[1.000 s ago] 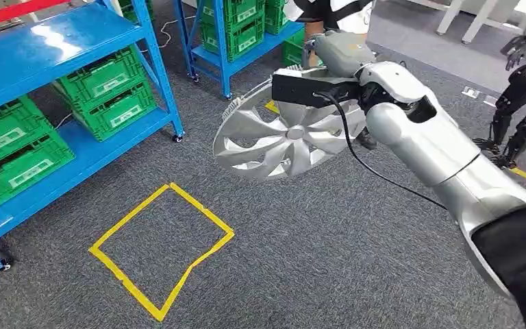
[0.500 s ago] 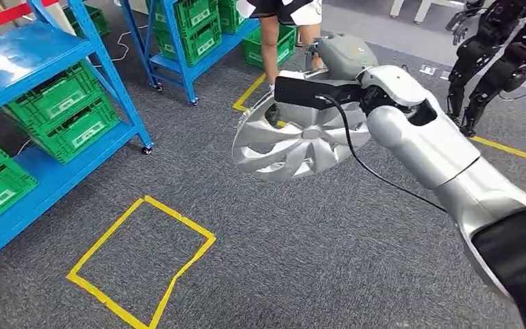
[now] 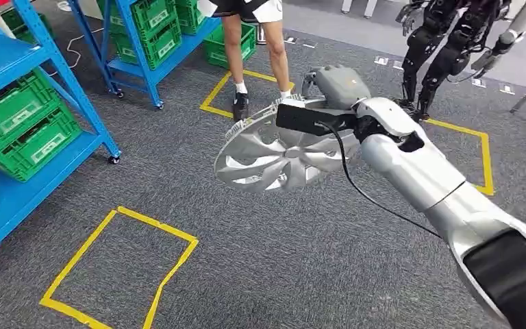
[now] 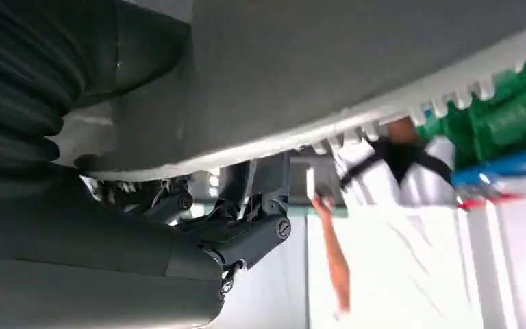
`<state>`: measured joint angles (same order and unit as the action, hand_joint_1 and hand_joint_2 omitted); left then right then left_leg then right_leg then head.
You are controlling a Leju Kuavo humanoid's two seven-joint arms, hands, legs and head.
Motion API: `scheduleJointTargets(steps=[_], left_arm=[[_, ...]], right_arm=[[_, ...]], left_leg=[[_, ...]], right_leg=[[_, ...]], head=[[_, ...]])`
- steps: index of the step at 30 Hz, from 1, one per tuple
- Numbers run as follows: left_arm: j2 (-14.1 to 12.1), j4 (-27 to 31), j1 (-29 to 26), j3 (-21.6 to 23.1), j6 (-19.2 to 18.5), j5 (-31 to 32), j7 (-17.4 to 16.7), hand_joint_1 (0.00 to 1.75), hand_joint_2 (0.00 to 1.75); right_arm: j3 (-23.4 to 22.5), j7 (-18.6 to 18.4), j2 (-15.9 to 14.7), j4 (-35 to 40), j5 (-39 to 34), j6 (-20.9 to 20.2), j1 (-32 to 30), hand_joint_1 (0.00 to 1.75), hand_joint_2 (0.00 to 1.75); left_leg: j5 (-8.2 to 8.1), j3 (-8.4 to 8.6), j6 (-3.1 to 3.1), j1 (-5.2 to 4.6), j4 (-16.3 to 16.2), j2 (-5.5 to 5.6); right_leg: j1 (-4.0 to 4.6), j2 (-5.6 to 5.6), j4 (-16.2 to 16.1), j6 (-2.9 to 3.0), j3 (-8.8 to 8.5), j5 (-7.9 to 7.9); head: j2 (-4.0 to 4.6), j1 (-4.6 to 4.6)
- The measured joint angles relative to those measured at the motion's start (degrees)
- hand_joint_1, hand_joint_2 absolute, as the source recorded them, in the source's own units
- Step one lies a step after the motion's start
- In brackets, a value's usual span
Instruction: Take the parts from the cabinet and place them on the table.
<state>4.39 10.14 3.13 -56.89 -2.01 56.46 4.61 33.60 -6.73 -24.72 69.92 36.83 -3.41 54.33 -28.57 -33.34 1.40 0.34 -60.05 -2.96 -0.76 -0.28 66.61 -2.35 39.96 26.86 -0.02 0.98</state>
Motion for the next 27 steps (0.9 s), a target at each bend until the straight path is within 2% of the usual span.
scheduleJointTargets(steps=[1, 2, 3, 5, 6, 7, 8, 9, 11, 12, 13, 14, 15, 16, 17, 18, 21, 22, 23, 24, 26, 27], left_arm=[[0.0, 0.0, 0.0, 0.0, 0.0, 0.0, 0.0, 0.0, 1.75], [0.0, -0.1, 0.1, 0.0, -0.1, -0.1, 0.0, 0.0, 1.75], [0.0, -0.1, 0.1, -0.2, -0.1, -0.4, 0.0, 0.0, 1.75], [-0.1, -0.1, 0.2, -0.5, -0.1, -0.6, -0.3, 0.0, 1.75], [-0.1, -0.1, 0.3, -0.5, -0.1, -0.7, -0.4, 0.0, 1.75], [-0.2, -0.1, 0.5, -0.5, -0.1, -0.6, -0.8, 0.0, 1.75], [-0.3, -0.1, 0.5, -0.5, -0.1, -0.4, -0.9, 0.0, 1.75], [-0.4, -0.2, 0.5, -0.5, -0.1, 0.2, -1.3, 0.0, 1.75], [-0.6, -0.2, 0.3, -0.5, -0.1, 0.7, -1.7, 0.0, 1.75], [-0.7, -0.3, 0.2, -0.5, -0.1, 0.6, -1.7, 0.0, 1.75], [-0.9, -0.3, 0.2, -0.5, 0.1, 0.3, -1.6, 0.0, 1.75], [-0.9, -0.3, 0.2, -0.6, 0.2, -0.2, -1.2, 0.0, 1.75], [-1.1, -0.3, 0.3, -0.9, 0.5, -1.3, -0.1, 0.0, 1.75], [-1.1, -0.2, 0.3, -1.3, 0.6, -1.9, 0.6, 0.0, 1.75], [-1.1, -0.3, 0.2, -1.7, 0.7, -2.4, 1.2, 0.0, 1.75], [-1.0, -0.3, 0.2, -2.0, 0.8, -2.8, 1.5, 0.0, 1.75], [-0.8, -0.4, 0.3, -3.0, 1.4, -3.5, 1.1, 0.0, 1.75], [-0.5, -0.4, 0.3, -3.1, 1.7, -3.1, 0.6, 0.0, 1.75], [-0.6, -0.3, 0.4, -3.1, 2.0, -2.6, 0.0, 0.0, 1.75], [-0.5, -0.3, 0.3, -3.1, 2.1, -1.7, -1.0, 0.0, 1.75], [-0.5, -0.4, 0.1, -3.1, 2.1, -0.2, -2.8, 0.0, 1.75], [-0.6, -0.3, 0.1, -3.1, 2.1, 0.2, -3.6, 0.0, 1.75]], right_arm=[[-0.4, 0.1, 0.0, 0.3, 0.6, 0.1, -0.2, 1.75, 1.75], [-0.9, 0.0, 0.1, 0.6, 1.1, 0.1, -0.2, 1.75, 1.75], [-1.1, -0.1, 0.5, 1.0, 1.7, 0.1, -0.2, 1.75, 1.75], [-1.2, -0.4, 0.7, 1.1, 2.4, -0.1, -0.2, 1.75, 1.75], [-1.2, -0.6, 0.8, 1.1, 2.6, -0.2, -0.3, 1.75, 1.75], [-1.2, -0.6, 1.1, 1.2, 2.8, -0.4, -0.2, 1.75, 1.75], [-1.2, -0.5, 1.3, 1.2, 3.0, -0.7, 0.1, 1.75, 1.75], [-1.1, -0.5, 1.6, 1.2, 3.0, -0.9, 0.3, 1.75, 1.75], [-1.0, -0.2, 2.5, 1.1, 2.8, -1.2, 0.6, 1.75, 1.75], [-0.9, 0.1, 2.9, 1.1, 2.4, -1.2, 0.6, 1.75, 1.75], [-0.8, 0.4, 3.1, 0.9, 1.9, -1.3, 0.6, 1.75, 1.75], [-0.7, 0.5, 3.2, 0.8, 1.5, -1.3, 0.7, 1.75, 1.75], [-0.6, 0.7, 3.4, 0.5, 1.1, -1.2, 0.9, 1.75, 1.75], [-0.5, 0.8, 3.6, 0.2, 0.8, -0.9, 1.0, 1.75, 1.75], [-0.5, 0.8, 3.8, 0.0, 0.8, -0.2, 0.9, 1.75, 1.75], [-0.5, 0.7, 3.9, -0.2, 1.1, 0.4, 0.8, 1.75, 1.75], [-0.5, 0.4, 4.2, 0.0, 2.4, 1.1, -0.6, 1.75, 1.75], [-0.6, 0.0, 4.1, 0.2, 2.7, 0.8, -1.0, 1.75, 1.75], [-0.7, 0.0, 3.9, 0.5, 2.9, 0.3, -0.9, 1.75, 1.75], [-0.7, 0.0, 3.9, 0.7, 2.9, -0.4, -0.6, 1.75, 1.75], [-0.7, 0.0, 3.9, 0.9, 2.7, -1.7, -0.2, 1.75, 1.75], [-0.6, 0.0, 3.9, 0.9, 2.6, -2.2, -0.1, 1.75, 1.75]], left_leg=[[-0.11, 0.03, -0.07, -0.11, -0.1, -0.6], [-0.28, -0.09, -0.33, -0.54, -0.2, -1.03], [-0.32, -0.11, -0.59, -0.55, -0.1, -1.45], [-0.35, 0.34, -1.11, -0.47, 0.2, -2.47], [-0.43, 0.51, -1.41, -0.57, 0.3, -2.98], [-0.96, 0.12, -1.93, -0.41, -0.2, -1.8], [-2.43, -0.51, -2.2, -0.38, -2.0, 0.79], [-4.55, -2.04, -2.35, -0.27, -5.5, 1.88], [-8.3, -6.19, -2.62, -0.15, -14.5, 2.6], [-8.48, -7.29, -2.68, -0.15, -16.6, 2.67], [-7.3, -7.28, -2.69, -0.07, -16.3, 2.69], [-5.16, -6.17, -2.67, 0.03, -13.5, 2.77], [-2.34, -4.1, -2.7, 0.2, -8.9, 3.15], [0.26, -1.74, -2.74, 0.45, -3.6, 4.36], [-0.16, -0.56, -2.85, 0.93, -1.2, 7.85], [-0.26, -0.27, -2.73, 0.97, -0.2, 8.36], [-0.03, -0.27, -1.73, 0.54, -0.5, 6.56], [0.35, -0.09, -1.12, 0.96, 0.1, 5.73], [0.4, -0.02, -0.81, 0.83, 0.2, 5.13], [0.38, -0.1, -0.37, 0.68, 0.2, 4.35], [0.24, -0.14, -0.11, 0.37, 0.1, 2.75], [0.19, -0.14, -0.04, 0.29, 0.1, 2.0]], right_leg=[[0.48, -1.98, -5.6, 0.59, -3.33, -1.71], [1.21, -3.52, -7.3, 1.05, -4.13, -0.83], [1.19, -2.7, -7.6, 1.21, -4.08, -1.36], [1.34, -1.53, -7.5, 1.54, -3.97, -1.38], [1.1, -0.96, -7.9, 1.89, -3.97, -1.61], [0.54, -0.64, -8.3, 2.23, -4.26, -1.96], [0.42, -0.24, -8.3, 2.5, -4.23, -2.0], [0.38, -0.01, -8.3, 2.71, -4.16, -2.07], [0.39, 1.35, -8.3, 2.82, -4.01, -2.12], [0.37, 1.91, -8.3, 2.82, -4.01, -2.14], [0.31, 2.65, -8.3, 2.79, -4.04, -2.15], [0.25, 3.21, -8.2, 2.75, -4.04, -2.16], [0.19, 3.79, -8.0, 2.6, -4.04, -2.11], [0.09, 4.33, -7.8, 2.38, -4.03, -2.01], [0.12, 4.79, -7.6, 1.95, -3.66, -1.98], [0.16, 5.53, -7.2, 1.53, -3.12, -2.12], [-0.14, 7.45, -8.0, 0.26, -2.79, -3.01], [-0.25, 7.08, -7.9, 0.1, -2.44, -2.78], [0.2, 4.26, -6.7, 0.01, -1.9, -1.96], [0.28, 2.07, -2.8, -0.15, -0.04, 0.25], [0.2, 1.02, 6.6, -0.31, 4.34, 4.1], [0.18, 0.95, 10.0, -0.33, 5.93, 4.9]], head=[[0.0, 0.0], [0.0, -0.02], [0.0, -0.04], [0.0, -0.04], [0.0, -0.04], [0.0, -0.07], [0.0, -0.09], [0.0, -0.13], [0.0, -0.13], [0.0, -0.15], [0.0, -0.15], [0.0, -0.13], [0.0, -0.13], [0.0, -0.13], [0.0, -0.11], [0.0, 0.0], [0.0, -0.09], [0.0, -0.11], [0.0, 0.22], [0.0, 0.44], [0.0, 0.42], [0.0, 0.39]])
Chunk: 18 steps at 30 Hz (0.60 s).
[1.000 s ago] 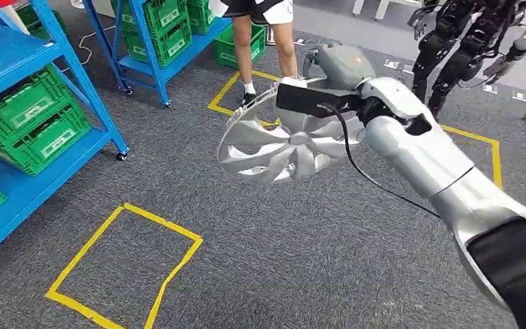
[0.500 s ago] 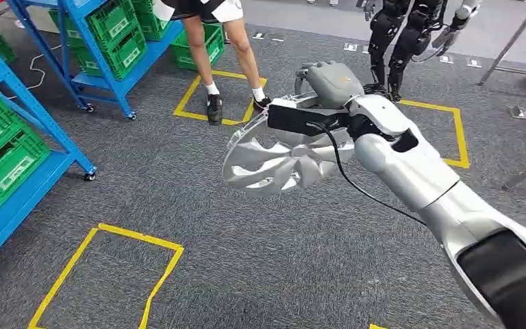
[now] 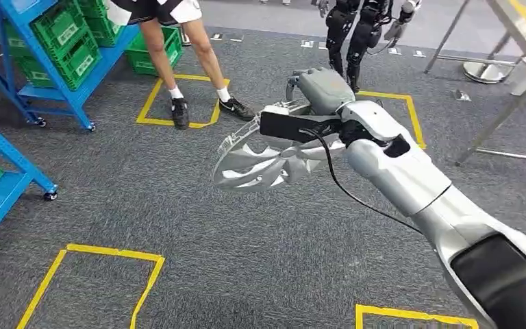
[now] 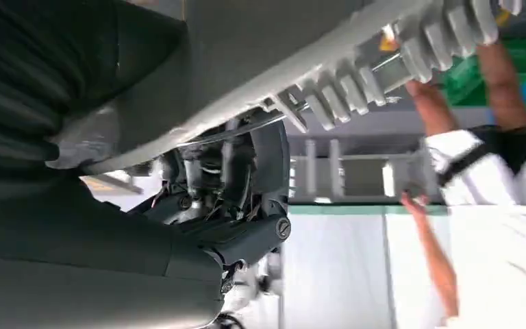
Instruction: Take the parts from the cabinet and place them on the table.
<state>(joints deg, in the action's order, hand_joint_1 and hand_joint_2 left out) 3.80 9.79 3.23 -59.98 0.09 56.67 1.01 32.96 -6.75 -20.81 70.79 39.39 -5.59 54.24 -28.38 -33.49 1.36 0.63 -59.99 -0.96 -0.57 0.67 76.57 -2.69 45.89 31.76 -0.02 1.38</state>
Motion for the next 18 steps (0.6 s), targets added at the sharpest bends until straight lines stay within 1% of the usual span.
scheduleJointTargets(steps=[1, 2, 3, 4, 5, 6, 7, 8, 9, 10, 11, 12, 13, 14, 15, 16, 17, 18], left_arm=[[-0.1, 0.0, 0.1, 0.0, 0.0, 0.2, -0.5, 0.0, 1.75], [-0.2, 0.0, 0.1, 0.0, 0.0, 0.2, -0.7, 0.0, 1.75], [-0.2, 0.0, 0.2, 0.0, 0.0, -0.1, -0.6, 0.0, 1.75], [-0.2, 0.0, 0.3, -0.1, 0.0, -1.3, 0.2, 0.0, 1.75], [-0.3, 0.0, 0.4, -0.3, 0.2, -2.6, 1.6, 0.0, 1.75], [-0.4, 0.1, 0.5, -0.6, 0.3, -3.3, 2.8, 0.0, 1.75], [-0.4, 0.1, 0.6, -0.9, 0.4, -3.9, 3.9, 0.0, 1.75], [-0.4, 0.1, 0.8, -1.1, 0.6, -4.1, 4.6, 0.0, 1.75], [-0.2, 0.1, 0.9, -1.3, 0.8, -4.2, 4.7, 0.0, 1.75], [-0.2, 0.1, 1.1, -1.4, 1.0, -4.3, 4.7, 0.0, 1.75], [-0.2, 0.1, 1.1, -1.6, 1.1, -4.3, 4.6, 0.0, 1.75], [0.1, 0.1, 1.1, -1.7, 1.2, -4.3, 4.3, 0.0, 1.75], [0.3, 0.1, 1.0, -1.7, 1.4, -4.3, 3.7, 0.0, 1.75], [0.5, 0.0, 0.9, -1.7, 1.4, -4.3, 3.3, 0.0, 1.75], [0.6, 0.0, 0.8, -1.7, 1.4, -4.2, 3.1, 0.0, 1.75], [0.7, 0.0, 0.8, -1.7, 1.4, -3.9, 2.9, 0.0, 1.75], [0.8, 0.0, 0.8, -1.7, 1.4, -3.8, 2.8, 0.0, 1.75], [0.8, 0.0, 0.9, -1.7, 1.4, -3.7, 2.7, 0.0, 1.75]], right_arm=[[0.1, 0.1, 0.0, 0.0, -0.1, -0.3, 0.2, 1.75, 1.75], [0.3, 0.2, 0.1, -0.2, -0.2, -0.5, 0.8, 1.75, 1.75], [0.5, 0.3, 0.3, -0.4, -0.4, -0.6, 1.7, 1.75, 1.75], [0.8, 0.3, 0.5, -0.4, -0.8, -0.8, 2.8, 1.75, 1.75], [1.2, 0.5, 0.7, -0.5, -1.5, -0.9, 4.0, 1.75, 1.75], [1.5, 0.6, 1.2, -0.7, -2.0, -1.0, 5.2, 1.75, 1.75], [1.6, 0.6, 1.7, -0.9, -2.5, -1.0, 6.3, 1.75, 1.75], [1.7, 0.6, 2.2, -1.3, -2.9, -1.0, 7.3, 1.75, 1.75], [2.0, 0.5, 2.6, -1.6, -2.9, -1.0, 8.2, 1.75, 1.75], [2.2, 0.4, 2.8, -1.7, -3.0, -1.0, 9.0, 1.75, 1.75], [2.4, 0.3, 3.5, -1.7, -3.0, -1.0, 9.5, 1.75, 1.75], [2.4, 0.0, 3.6, -1.7, -3.0, -1.1, 10.1, 1.75, 1.75], [2.6, -0.4, 4.0, -1.7, -3.1, -1.6, 10.6, 1.75, 1.75], [2.8, -0.6, 4.2, -1.7, -3.2, -2.0, 10.9, 1.75, 1.75], [3.0, -0.9, 4.3, -1.8, -3.3, -2.2, 11.1, 1.75, 1.75], [3.2, -1.0, 4.4, -1.9, -3.4, -2.4, 11.4, 1.75, 1.75], [3.5, -1.2, 4.5, -2.0, -3.4, -2.6, 11.8, 1.75, 1.75], [3.7, -1.4, 4.5, -2.2, -3.6, -2.8, 12.3, 1.75, 1.75]], left_leg=[[-0.03, 0.0, 0.03, -0.04, 0.0, -0.66], [-0.11, 0.0, 0.02, -0.1, -0.1, -1.36], [-0.2, 0.02, -0.05, -0.13, -0.2, -2.0], [-0.32, 0.04, -0.18, -0.15, -0.3, -2.62], [-0.48, 0.06, -0.42, -0.35, -0.4, -3.13], [-0.69, -0.19, -0.78, -0.82, -0.7, -3.55], [-0.61, -0.09, -0.99, -0.75, -0.4, -3.95], [-0.58, 0.14, -1.28, -0.76, -0.2, -4.43], [-0.57, 0.38, -1.51, -0.76, 0.0, -4.98], [-0.85, 0.45, -1.94, -0.93, 0.0, -5.5], [-1.59, 0.22, -2.28, -0.52, -1.0, -3.49], [-3.34, -0.88, -2.47, -0.44, -3.5, -1.27], [-5.84, -3.12, -2.71, -0.35, -8.4, 0.12], [-7.58, -5.2, -2.83, -0.28, -12.6, 0.5], [-8.69, -7.18, -2.94, -0.27, -16.5, 0.66], [-8.21, -7.99, -3.01, -0.26, -17.6, 0.68], [-6.62, -7.56, -3.02, -0.18, -16.1, 0.71], [-4.01, -5.96, -3.01, -0.01, -12.3, 0.88]], right_leg=[[-0.01, -0.06, 0.4, 0.04, 0.19, -0.49], [-0.01, -0.2, -2.1, 0.16, -1.08, -2.11], [0.02, -0.52, -6.4, 0.35, -3.52, -4.21], [0.1, -1.53, -12.4, 0.59, -6.83, -6.54], [0.42, -4.14, -16.6, 0.82, -8.98, -6.74], [0.98, -4.8, -17.0, 1.31, -9.35, -6.54], [0.87, -3.72, -17.0, 1.66, -9.18, -6.63], [0.92, -3.29, -17.0, 1.93, -9.07, -6.71], [1.01, -2.63, -17.1, 2.16, -8.99, -6.81], [0.65, -2.04, -17.7, 2.61, -9.43, -7.14], [0.41, -1.8, -18.0, 2.8, -9.69, -7.27], [0.24, -1.39, -18.0, 3.08, -9.72, -7.34], [0.19, -0.99, -18.0, 3.23, -9.7, -7.3], [0.2, -0.41, -18.0, 3.27, -9.68, -7.29], [0.23, 0.2, -18.0, 3.27, -9.67, -7.29], [0.23, 0.85, -17.9, 3.27, -9.69, -7.29], [0.18, 1.51, -17.9, 3.25, -9.69, -7.29], [0.11, 2.15, -17.7, 3.18, -9.69, -7.27]], head=[[0.0, 0.02], [0.0, 0.02], [0.0, 0.0], [0.0, 0.02], [0.0, 0.02], [0.0, -0.1], [0.0, 0.04], [0.0, 0.0], [0.0, 0.02], [0.0, 0.0], [0.0, -0.07], [0.0, -0.11], [0.0, -0.2], [0.0, -0.2], [0.0, -0.17], [0.0, -0.15], [0.0, -0.2], [0.0, -0.17]])
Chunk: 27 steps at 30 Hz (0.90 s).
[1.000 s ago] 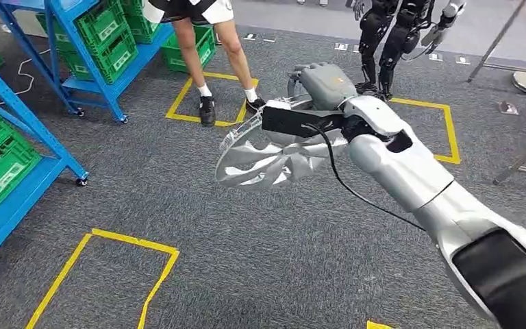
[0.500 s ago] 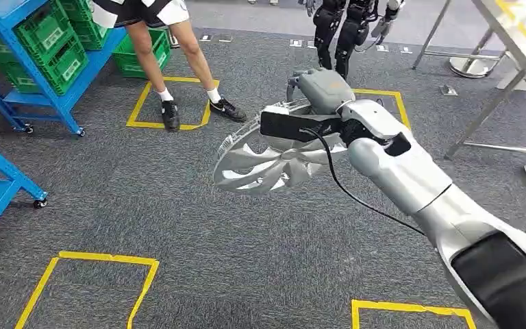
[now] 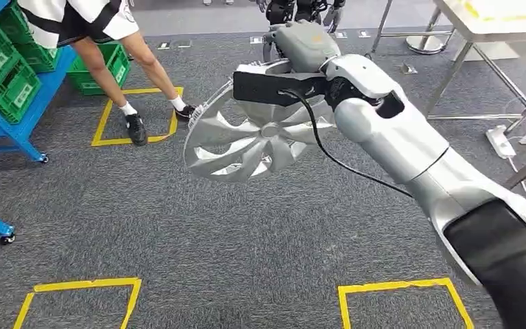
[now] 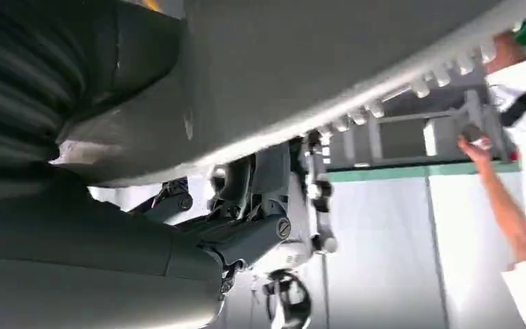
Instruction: Take the parts from the cabinet and place them on the table.
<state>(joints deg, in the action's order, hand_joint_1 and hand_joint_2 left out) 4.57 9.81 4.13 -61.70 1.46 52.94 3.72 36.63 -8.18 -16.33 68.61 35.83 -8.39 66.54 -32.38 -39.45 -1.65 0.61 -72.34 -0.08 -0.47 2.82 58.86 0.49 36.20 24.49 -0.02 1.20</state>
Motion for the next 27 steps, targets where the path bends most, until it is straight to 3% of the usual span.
scheduleJointTargets(steps=[1, 2, 3, 7, 8, 9, 10, 12, 13, 14, 15, 16, 17, 18, 22, 23, 24, 25, 27], left_arm=[[0.0, 0.0, 0.0, 0.0, 0.0, 0.0, 0.0, 0.0, 1.75], [0.0, 0.1, 0.0, 0.0, 0.0, 0.0, -0.1, 0.0, 1.75], [0.1, 0.0, 0.0, 0.0, -0.1, 0.0, -0.2, 0.0, 1.75], [0.2, 0.2, 0.5, -1.0, -1.0, -2.2, -0.4, 0.0, 1.75], [0.3, 0.2, 0.8, -1.4, -1.0, -2.6, -0.2, 0.0, 1.75], [0.2, 0.3, 0.9, -1.6, -1.0, -2.9, 0.1, 0.0, 1.75], [0.2, 0.3, 0.9, -1.8, -1.0, -3.2, 0.3, 0.0, 1.75], [0.2, 0.4, 0.9, -2.2, -1.1, -3.5, 0.5, 0.0, 1.75], [0.2, 0.5, 0.9, -2.4, -1.0, -3.6, 0.6, 0.0, 1.75], [0.2, 0.5, 0.9, -2.5, -1.1, -3.7, 0.6, 0.0, 1.75], [0.2, 0.5, 1.0, -2.6, -1.0, -3.7, 0.6, 0.0, 1.75], [0.2, 0.5, 1.0, -2.8, -1.1, -3.7, 0.6, 0.0, 1.75], [0.3, 0.5, 1.0, -2.8, -1.1, -3.7, 0.7, 0.0, 1.75], [0.3, 0.5, 1.0, -2.8, -1.1, -3.7, 0.7, 0.0, 1.75], [0.5, 0.5, 1.1, -3.1, -1.1, -3.7, 0.7, 0.0, 1.75], [0.4, 0.5, 1.1, -3.1, -1.1, -3.6, 0.7, 0.0, 1.75], [0.4, 0.5, 1.1, -3.1, -1.0, -3.2, 0.7, 0.0, 1.75], [0.5, 0.5, 1.1, -3.1, -0.9, -3.1, 0.5, 0.0, 1.75], [0.6, 0.5, 0.6, -3.1, -0.5, -2.7, 0.0, 0.0, 1.75]], right_arm=[[0.0, -0.2, 0.0, -0.1, -0.1, -0.1, 0.5, 1.75, 1.75], [0.0, -0.2, 0.1, -0.2, -0.1, -0.2, 1.1, 1.75, 1.75], [0.0, -0.2, 0.1, -0.2, -0.2, -0.3, 1.7, 1.75, 1.75], [0.2, -1.9, -0.2, -0.8, -0.1, -1.6, 3.5, 1.75, 1.75], [0.2, -2.2, -0.4, -0.9, 0.0, -1.9, 4.0, 1.75, 1.75], [0.2, -2.5, -0.7, -1.1, 0.0, -2.2, 4.8, 1.75, 1.75], [0.2, -2.6, -0.8, -1.2, 0.0, -2.4, 5.5, 1.75, 1.75], [0.4, -2.6, -0.8, -1.7, 0.0, -3.1, 6.4, 1.75, 1.75], [0.4, -2.7, -0.9, -1.9, -0.2, -3.3, 6.5, 1.75, 1.75], [0.4, -2.8, -1.0, -1.9, -0.2, -3.4, 6.6, 1.75, 1.75], [0.4, -2.8, -1.2, -2.0, -0.2, -3.5, 6.7, 1.75, 1.75], [0.4, -2.8, -1.3, -2.1, -0.2, -3.5, 6.9, 1.75, 1.75], [0.4, -2.8, -1.3, -2.1, -0.2, -3.5, 7.3, 1.75, 1.75], [0.4, -2.8, -1.3, -2.1, -0.2, -3.5, 7.6, 1.75, 1.75], [0.5, -2.8, -1.6, -2.2, -0.2, -3.5, 8.2, 1.75, 1.75], [0.5, -2.8, -1.6, -2.2, -0.4, -3.7, 8.3, 1.75, 1.75], [0.6, -2.8, -1.6, -2.3, -0.5, -4.0, 8.8, 1.75, 1.75], [0.7, -3.1, -1.7, -2.4, -0.6, -4.2, 9.2, 1.75, 1.75], [0.9, -3.1, -1.7, -2.7, -1.0, -4.4, 9.1, 1.75, 1.75]], left_leg=[[2.68, 2.2, -0.06, 0.24, 4.8, 0.61], [4.8, 4.25, -0.24, 0.68, 9.4, 2.49], [3.78, 5.1, -0.27, 0.74, 11.1, 4.7], [4.07, 5.34, 1.46, 0.41, 11.5, 2.45], [4.36, 5.43, 1.98, 0.61, 11.9, 1.65], [4.4, 5.41, 2.4, 0.51, 12.0, 1.22], [4.39, 5.31, 2.59, 0.34, 12.0, 0.65], [4.25, 5.3, 2.81, 0.05, 11.9, -0.86], [4.18, 5.33, 2.91, -0.06, 11.8, -1.54], [4.12, 5.38, 2.97, -0.14, 11.8, -2.16], [4.01, 5.49, 2.99, -0.22, 11.8, -2.75], [3.86, 5.66, 2.94, -0.28, 11.8, -3.33], [3.71, 5.85, 2.86, -0.32, 11.8, -3.87], [3.55, 5.85, 2.6, -0.55, 11.8, -4.3], [3.33, 6.56, 1.65, -0.65, 12.3, -6.18], [2.9, 6.2, 1.21, -0.65, 12.1, -5.53], [1.85, 5.84, 1.0, -0.46, 10.7, -2.48], [0.15, 4.57, 0.9, -0.43, 7.8, -1.01], [-3.45, 0.14, 0.6, -0.28, -1.3, -0.24]], right_leg=[[-0.11, 0.61, 0.2, -0.19, 0.0, 0.1], [-0.21, 1.16, 0.5, -0.49, 0.09, 0.27], [0.09, 1.85, 1.0, -1.02, 0.58, 0.37], [-0.45, 4.38, 0.3, -2.65, 1.28, -0.63], [-0.47, 2.52, 0.9, -2.64, 1.75, -0.15], [-0.06, -0.39, 3.1, -2.8, 2.82, 1.38], [-0.04, -1.57, 7.0, -2.97, 4.65, 3.35], [-0.05, -2.12, 16.4, -3.07, 9.15, 7.09], [-0.05, -2.14, 18.5, -3.02, 10.17, 7.3], [-0.03, -2.16, 17.7, -2.88, 9.82, 6.27], [0.04, -2.3, 14.3, -2.64, 8.0, 4.25], [0.22, -2.9, 8.6, -2.3, 4.9, 1.66], [0.55, -4.34, 3.3, -1.89, 1.94, -0.28], [1.46, -7.3, 0.8, -1.28, 0.74, 0.62], [1.75, -4.66, 0.2, -0.42, 0.59, 0.02], [0.95, -4.24, -0.5, -0.02, 0.06, -0.35], [0.78, -3.83, -0.6, 0.17, -0.05, -0.37], [0.68, -3.48, -0.6, 0.35, -0.04, -0.42], [0.65, -2.1, -0.6, 0.48, -0.03, -0.37]], head=[[0.0, 0.0], [0.0, -0.02], [0.0, -0.02], [0.0, 0.0], [0.0, 0.11], [0.0, 0.53], [0.0, 0.55], [0.0, 0.55], [0.0, 0.55], [0.0, 0.55], [0.0, 0.55], [0.0, 0.55], [0.0, 0.55], [0.0, 0.5], [0.0, 0.5], [0.0, 0.48], [0.0, 0.48], [0.0, 0.41], [0.0, 0.44]])
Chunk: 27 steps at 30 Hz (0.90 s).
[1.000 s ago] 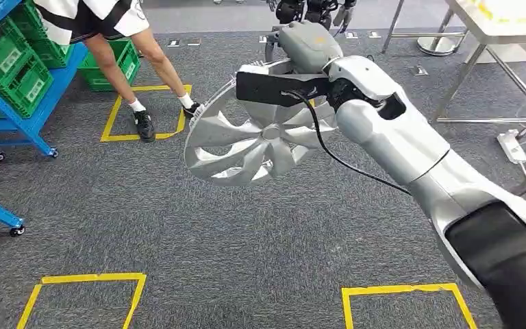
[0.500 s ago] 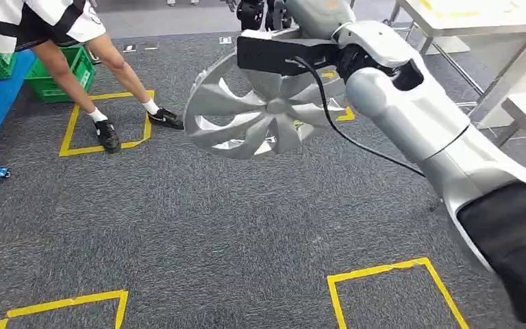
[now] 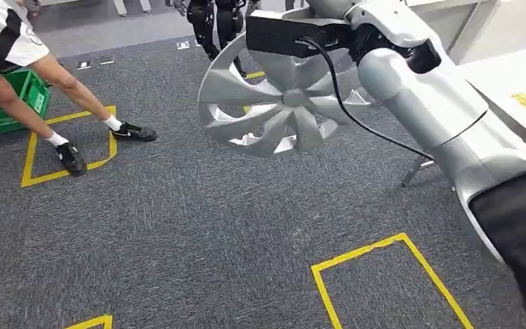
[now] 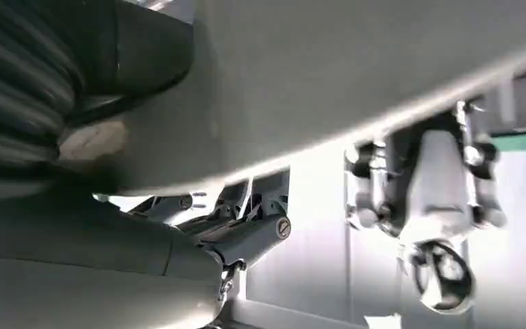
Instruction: Take the parts from the cabinet and place them on the table.
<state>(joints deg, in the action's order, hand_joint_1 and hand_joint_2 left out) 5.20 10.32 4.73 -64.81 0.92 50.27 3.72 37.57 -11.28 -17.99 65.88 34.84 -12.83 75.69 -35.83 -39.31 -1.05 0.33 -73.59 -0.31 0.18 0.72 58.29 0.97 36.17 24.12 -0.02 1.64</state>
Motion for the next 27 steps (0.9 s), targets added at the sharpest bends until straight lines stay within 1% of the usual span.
scheduleJointTargets(steps=[1, 2, 3, 4, 5, 6, 7, 8, 9, 10, 11, 12, 13, 14, 15, 16, 17, 18, 19, 20, 21, 22, 23, 24, 25, 26, 27], left_arm=[[0.0, 0.0, -0.2, 0.0, 0.1, 0.1, -0.2, 0.0, 1.75], [0.0, 0.0, -0.3, 0.0, 0.2, 0.2, -0.5, 0.0, 1.75], [0.1, 0.0, -0.3, 0.0, 0.3, 0.2, -0.8, 0.0, 1.75], [0.1, 0.0, -0.3, 0.0, 0.5, 0.4, -0.9, 0.0, 1.75], [0.1, 0.0, -0.2, 0.0, 0.6, 0.6, -1.0, 0.0, 1.75], [0.2, 0.0, -0.2, 0.0, 0.6, 0.7, -0.9, 0.0, 1.75], [0.6, -0.1, -0.2, 0.0, 0.6, 0.9, -0.8, 0.0, 1.75], [0.6, -0.1, -0.2, 0.0, 0.5, 1.1, -0.5, 0.0, 1.75], [0.7, -0.1, -0.1, 0.0, 0.3, 1.4, -0.3, 0.0, 1.75], [0.7, -0.1, 0.0, 0.0, 0.1, 1.6, -0.2, 0.0, 1.75], [0.7, -0.1, 0.1, 0.0, 0.0, 1.9, -0.1, 0.0, 1.75], [0.8, 0.0, 0.2, 0.0, 0.0, 1.9, -0.1, 0.0, 1.75], [0.8, 0.0, 0.4, 0.0, 0.0, 1.9, 0.0, 0.0, 1.75], [0.8, 0.0, 0.5, 0.0, 0.0, 1.4, 0.3, 0.0, 1.75], [0.8, 0.0, 0.5, 0.0, 0.0, 0.9, 0.6, 0.0, 1.75], [0.9, 0.0, 0.5, 0.0, 0.0, 0.5, 0.8, 0.0, 1.75], [0.9, 0.0, 0.5, 0.0, 0.0, 0.3, 0.8, 0.0, 1.75], [1.0, 0.0, 0.5, 0.0, 0.0, 0.2, 0.9, 0.0, 1.75], [1.2, 0.0, 0.5, 0.0, 0.0, 0.2, 0.9, 0.0, 1.75], [1.3, 0.0, 0.5, 0.0, 0.0, 0.2, 1.0, 0.0, 1.75], [1.5, 0.0, 0.5, 0.0, 0.0, 0.2, 1.0, 0.0, 1.75], [1.6, 0.0, 0.5, 0.0, 0.0, 0.2, 1.0, 0.0, 1.75], [1.7, 0.0, 0.5, 0.0, 0.0, 0.2, 1.0, 0.0, 1.75], [1.7, 0.0, 0.5, 0.0, 0.0, 0.2, 1.0, 0.0, 1.75], [1.9, 0.0, 0.5, 0.0, 0.0, 0.2, 1.0, 0.0, 1.75], [2.0, 0.0, 0.6, 0.0, 0.0, 0.3, 0.6, 0.0, 1.75], [2.0, 0.1, 0.6, 0.0, 0.0, 0.7, 0.2, 0.0, 1.75]], right_arm=[[0.2, 0.0, 0.0, -0.2, -0.1, 0.0, -0.2, 1.75, 1.75], [0.3, 0.0, -0.1, -0.5, -0.1, 0.0, -0.4, 1.75, 1.75], [0.6, 0.0, -0.2, -0.8, -0.1, 0.0, -0.5, 1.75, 1.75], [0.9, 0.0, -0.3, -1.1, -0.2, 0.0, -0.5, 1.75, 1.75], [1.1, 0.2, -0.4, -1.2, -0.3, 0.0, -0.4, 1.75, 1.75], [1.1, 0.4, -0.5, -1.4, -0.6, 0.3, -0.5, 1.75, 1.75], [1.1, 0.6, -0.8, -1.6, -0.8, 0.6, -0.6, 1.75, 1.75], [1.1, 0.8, -1.1, -1.7, -0.9, 0.8, -0.9, 1.75, 1.75], [1.1, 0.8, -1.4, -1.7, -0.9, 1.2, -1.6, 1.75, 1.75], [1.1, 0.7, -1.7, -1.7, -1.0, 1.5, -2.2, 1.75, 1.75], [1.1, 0.5, -2.2, -1.7, -1.0, 1.6, -2.7, 1.75, 1.75], [1.1, 0.3, -2.3, -1.8, -0.7, 1.7, -3.0, 1.75, 1.75], [1.1, -0.1, -2.4, -2.0, -0.5, 1.8, -3.0, 1.75, 1.75], [1.2, -0.2, -1.9, -2.1, 0.0, 2.1, -2.9, 1.75, 1.75], [1.4, -0.2, -1.5, -2.2, 0.2, 2.1, -3.0, 1.75, 1.75], [1.8, -0.1, -1.2, -2.4, 0.4, 2.1, -3.0, 1.75, 1.75], [2.1, -0.1, -1.1, -2.5, 0.5, 2.1, -3.2, 1.75, 1.75], [2.4, -0.1, -1.1, -2.5, 0.5, 2.1, -3.4, 1.75, 1.75], [2.6, -0.1, -1.1, -2.6, 0.7, 2.1, -3.5, 1.75, 1.75], [2.6, 0.0, -1.1, -2.6, 0.7, 2.1, -3.4, 1.75, 1.75], [2.6, 0.1, -1.1, -2.6, 0.7, 2.1, -3.4, 1.75, 1.75], [2.6, 0.2, -1.0, -2.6, 0.7, 2.2, -3.3, 1.75, 1.75], [2.6, 0.3, -0.9, -2.6, 0.7, 2.2, -3.3, 1.75, 1.75], [2.7, 0.3, -0.9, -2.6, 0.8, 2.2, -3.3, 1.75, 1.75], [2.7, 0.3, -1.0, -2.6, 0.8, 2.2, -3.4, 1.75, 1.75], [2.7, 0.3, -1.1, -2.6, 0.8, 2.2, -3.3, 1.75, 1.75], [2.6, 0.3, -1.1, -2.6, 0.9, 2.3, -3.4, 1.75, 1.75]], left_leg=[[-0.37, -1.35, -0.1, 0.02, -2.3, 0.0], [0.54, -1.96, -0.18, 0.09, -2.7, 0.01], [2.74, -1.23, -0.2, 0.18, -0.4, 0.03], [5.71, 0.66, -0.26, 0.35, 4.1, 0.22], [8.01, 2.52, -0.38, 0.55, 8.3, 0.77], [8.34, 3.92, -0.5, 0.88, 11.4, 2.73], [7.66, 4.76, -0.36, 0.89, 12.8, 4.22], [7.73, 4.54, 0.25, 0.87, 12.5, 3.68], [7.74, 4.57, 0.53, 0.65, 12.4, 3.2], [7.8, 4.58, 0.96, 0.48, 12.5, 2.9], [8.15, 4.62, 1.52, 0.85, 12.9, 2.33], [8.31, 4.72, 1.83, 0.79, 13.1, 1.81], [8.37, 4.63, 2.17, 0.71, 13.1, 1.45], [8.33, 4.55, 2.32, 0.57, 13.1, 0.97], [8.24, 4.57, 2.46, 0.43, 13.1, 0.23], [8.14, 4.6, 2.59, 0.35, 13.1, -0.52], [8.08, 4.65, 2.65, 0.32, 13.1, -1.15], [7.98, 4.74, 2.71, 0.29, 13.1, -1.71], [7.86, 4.88, 2.66, 0.27, 13.1, -2.22], [7.73, 5.05, 2.48, 0.23, 13.1, -2.6], [7.58, 5.23, 2.25, 0.18, 13.1, -2.94], [7.35, 5.11, 1.89, -0.28, 12.9, -3.29], [7.29, 5.24, 1.71, -0.16, 13.0, -3.66], [7.23, 5.51, 1.5, -0.11, 13.2, -4.08], [7.25, 5.79, 1.24, -0.08, 13.4, -4.6], [7.03, 6.12, 0.82, -0.35, 13.4, -5.07], [6.37, 5.73, 0.58, 0.05, 12.7, -3.75]], right_leg=[[0.0, 0.65, 0.0, 0.0, 0.0, 0.0], [-0.06, 1.49, 0.1, -0.03, -0.01, 0.01], [-0.16, 2.21, 0.2, -0.06, 0.0, 0.02], [-0.32, 2.95, 0.4, -0.27, 0.0, 0.14], [-0.48, 3.46, 0.7, -0.52, 0.0, 0.29], [-0.6, 3.89, 1.0, -0.98, 0.18, 0.54], [-0.5, 4.63, 1.5, -1.44, 0.78, 0.63], [-0.6, 5.2, 1.2, -1.9, 1.07, 0.16], [-0.68, 5.58, 1.0, -2.21, 1.12, -0.02], [-0.81, 6.03, 0.7, -2.56, 1.1, -0.23], [-0.83, 6.41, 0.9, -2.79, 1.24, -0.16], [-0.58, 3.76, 1.9, -2.87, 1.98, 0.65], [-0.45, 1.51, 4.9, -2.99, 3.42, 2.49], [-0.49, 0.53, 9.4, -3.15, 5.56, 4.63], [-0.5, 0.11, 14.2, -3.21, 7.81, 6.49], [-0.5, 0.01, 17.6, -3.22, 9.55, 7.42], [-0.51, -0.05, 18.5, -3.14, 10.11, 6.96], [-0.51, -0.16, 16.4, -3.04, 9.11, 5.4], [-0.46, -0.47, 11.8, -2.83, 6.61, 3.03], [-0.35, -1.2, 6.5, -2.54, 3.75, 0.85], [0.02, -3.32, 1.9, -2.13, 1.29, -0.23], [0.86, -4.05, 1.0, -1.99, 0.58, 0.49], [0.7, -3.37, 0.9, -1.69, 0.66, 0.27], [0.92, -2.88, 0.9, -1.57, 0.68, 0.33], [0.93, -2.29, 0.8, -1.35, 0.72, 0.33], [0.48, -1.77, 0.3, -0.96, 0.47, 0.08], [0.14, -1.49, -0.1, -0.75, -0.08, -0.09]], head=[[0.0, 0.0], [0.0, 0.02], [0.0, 0.0], [0.0, 0.02], [0.0, 0.02], [0.0, 0.04], [0.0, -0.09], [0.0, 0.0], [0.0, -0.11], [0.0, -0.04], [0.0, -0.07], [0.0, 0.09], [0.0, 0.57], [0.0, 0.55], [0.0, 0.57], [0.0, 0.55], [0.0, 0.57], [0.0, 0.57], [0.0, 0.57], [0.0, 0.59], [0.0, 0.57], [0.0, 0.55], [0.0, 0.52], [0.0, 0.52], [0.0, 0.55], [0.0, 0.5], [0.0, 0.57]])
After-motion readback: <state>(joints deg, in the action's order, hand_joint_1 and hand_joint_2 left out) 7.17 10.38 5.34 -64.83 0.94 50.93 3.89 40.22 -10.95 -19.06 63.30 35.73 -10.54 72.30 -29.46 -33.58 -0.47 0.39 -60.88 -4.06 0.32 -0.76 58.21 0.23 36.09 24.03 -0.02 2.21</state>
